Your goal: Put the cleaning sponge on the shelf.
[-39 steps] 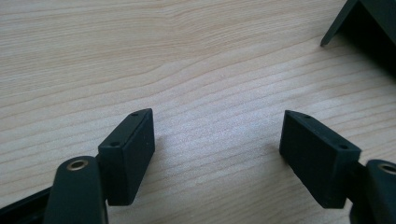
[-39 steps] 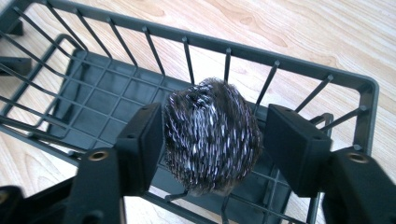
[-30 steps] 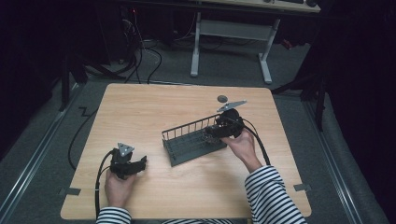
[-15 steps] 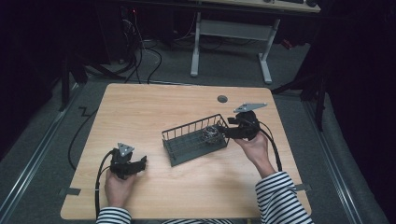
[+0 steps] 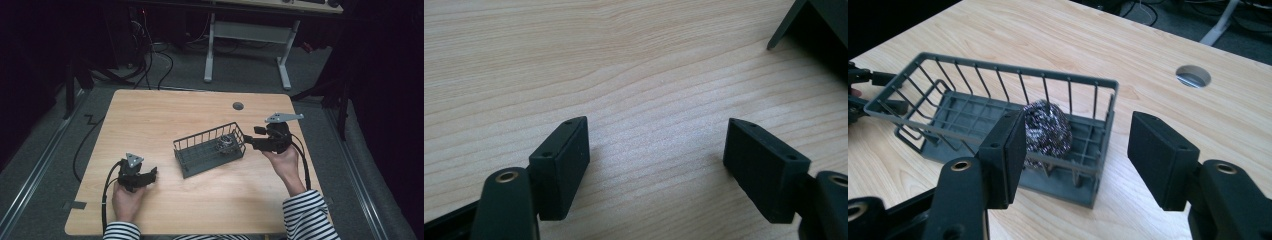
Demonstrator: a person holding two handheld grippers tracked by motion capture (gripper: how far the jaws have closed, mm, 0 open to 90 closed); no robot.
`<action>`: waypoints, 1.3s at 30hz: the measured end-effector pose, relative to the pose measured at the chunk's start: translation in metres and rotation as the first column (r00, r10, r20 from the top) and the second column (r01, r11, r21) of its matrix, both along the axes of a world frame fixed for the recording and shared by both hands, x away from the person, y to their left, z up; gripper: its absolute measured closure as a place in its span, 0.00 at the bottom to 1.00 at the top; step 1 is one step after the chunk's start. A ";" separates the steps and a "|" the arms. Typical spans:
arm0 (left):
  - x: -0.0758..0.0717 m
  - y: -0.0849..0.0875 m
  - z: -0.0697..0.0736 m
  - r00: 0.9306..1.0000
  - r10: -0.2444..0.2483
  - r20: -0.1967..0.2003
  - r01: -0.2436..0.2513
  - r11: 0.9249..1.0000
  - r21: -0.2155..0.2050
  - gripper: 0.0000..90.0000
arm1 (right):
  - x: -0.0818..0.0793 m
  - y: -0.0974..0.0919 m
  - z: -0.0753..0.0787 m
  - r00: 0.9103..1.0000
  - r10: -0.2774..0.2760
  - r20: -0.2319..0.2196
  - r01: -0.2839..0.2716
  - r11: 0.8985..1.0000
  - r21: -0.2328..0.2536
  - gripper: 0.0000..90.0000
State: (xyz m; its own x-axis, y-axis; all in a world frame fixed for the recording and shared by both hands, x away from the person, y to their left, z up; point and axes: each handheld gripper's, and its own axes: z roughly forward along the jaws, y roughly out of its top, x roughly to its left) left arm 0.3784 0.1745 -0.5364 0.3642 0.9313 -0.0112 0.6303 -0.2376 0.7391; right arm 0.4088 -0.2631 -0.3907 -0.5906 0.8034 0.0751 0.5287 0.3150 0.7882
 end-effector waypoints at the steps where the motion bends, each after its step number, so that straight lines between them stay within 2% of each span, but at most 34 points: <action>1: 0.000 0.000 0.000 1.000 0.000 0.000 0.000 1.000 0.000 0.30 | -0.002 -0.004 -0.001 1.000 -0.007 -0.001 0.007 1.000 -0.001 0.46; 5: 0.000 0.000 0.000 1.000 0.000 0.000 0.000 1.000 0.000 0.30 | -0.010 -0.015 -0.001 1.000 -0.023 0.004 0.022 1.000 0.021 0.46; 10: 0.000 0.000 0.000 1.000 0.000 0.000 0.000 1.000 -0.001 0.30 | -0.013 -0.023 -0.005 0.999 -0.035 -0.007 0.035 0.999 0.018 0.46; 15: 0.000 0.000 0.000 1.000 0.000 0.000 0.000 1.000 -0.001 0.30 | -0.023 -0.031 -0.001 0.999 -0.045 0.025 0.045 0.999 0.032 0.46; 17: 0.000 0.000 0.000 1.000 0.000 0.000 0.000 1.000 -0.001 0.30 | -0.025 -0.033 -0.001 0.999 -0.048 0.025 0.047 0.998 0.037 0.46; 22: 0.000 0.000 0.000 1.000 0.000 0.000 0.000 1.000 -0.001 0.30 | -0.030 -0.043 -0.007 0.998 -0.065 0.020 0.064 0.997 0.032 0.46; 23: 0.000 0.000 0.000 1.000 0.000 0.000 0.000 1.000 -0.001 0.30 | -0.034 -0.047 -0.008 0.997 -0.075 0.021 0.074 0.996 0.048 0.46; 28: 0.000 0.000 0.000 1.000 -0.001 0.000 0.001 1.000 -0.001 0.30 | -0.042 -0.054 -0.010 0.996 -0.083 0.024 0.082 0.995 0.051 0.46; 39: 0.000 0.000 0.000 1.000 -0.001 0.000 0.001 1.000 -0.001 0.30 | -0.062 -0.068 -0.017 0.993 -0.107 0.041 0.102 0.990 0.095 0.46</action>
State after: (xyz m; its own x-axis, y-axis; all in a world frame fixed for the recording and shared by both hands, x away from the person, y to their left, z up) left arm 0.3784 0.1746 -0.5364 0.3647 0.9311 -0.0120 0.6303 -0.2373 0.7392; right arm 0.3469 -0.3309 -0.4078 -0.5083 0.8518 0.1268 0.5177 0.1845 0.8354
